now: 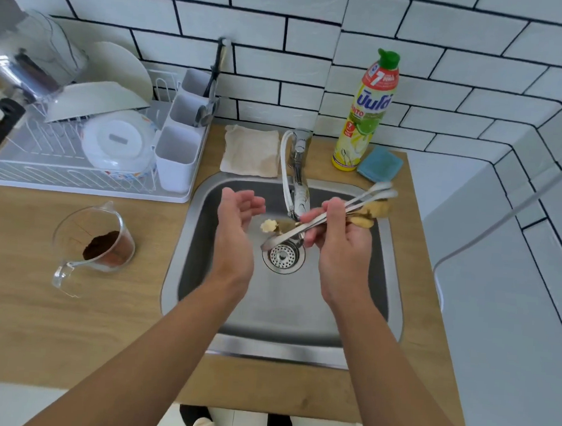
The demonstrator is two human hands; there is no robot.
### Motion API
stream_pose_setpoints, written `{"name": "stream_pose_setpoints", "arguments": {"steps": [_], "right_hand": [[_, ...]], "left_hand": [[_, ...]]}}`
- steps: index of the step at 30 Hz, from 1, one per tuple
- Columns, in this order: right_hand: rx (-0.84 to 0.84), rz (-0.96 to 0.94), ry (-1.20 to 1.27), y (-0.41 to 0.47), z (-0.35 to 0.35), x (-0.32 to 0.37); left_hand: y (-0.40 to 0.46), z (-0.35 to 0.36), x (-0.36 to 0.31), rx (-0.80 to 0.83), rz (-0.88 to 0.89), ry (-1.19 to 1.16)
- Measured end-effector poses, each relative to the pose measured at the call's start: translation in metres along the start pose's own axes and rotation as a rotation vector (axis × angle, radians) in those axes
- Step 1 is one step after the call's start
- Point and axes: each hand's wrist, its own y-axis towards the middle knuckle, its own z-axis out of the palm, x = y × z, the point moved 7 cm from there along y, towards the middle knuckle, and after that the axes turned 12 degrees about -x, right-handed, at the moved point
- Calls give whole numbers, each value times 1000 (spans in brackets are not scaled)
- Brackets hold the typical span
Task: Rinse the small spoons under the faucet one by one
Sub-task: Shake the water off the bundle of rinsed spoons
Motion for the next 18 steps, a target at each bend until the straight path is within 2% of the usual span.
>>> {"name": "stream_pose_setpoints", "arguments": {"steps": [3, 8, 11, 18], "right_hand": [[80, -93, -45, 23, 38, 26], [119, -165, -154, 53, 123, 32], [155, -221, -263, 61, 170, 22], [276, -235, -393, 85, 241, -32]], "left_hand": [[40, -17, -40, -37, 109, -32], [114, -66, -88, -177, 173, 4], [146, -74, -101, -159, 222, 56], [205, -64, -84, -119, 124, 189]]}}
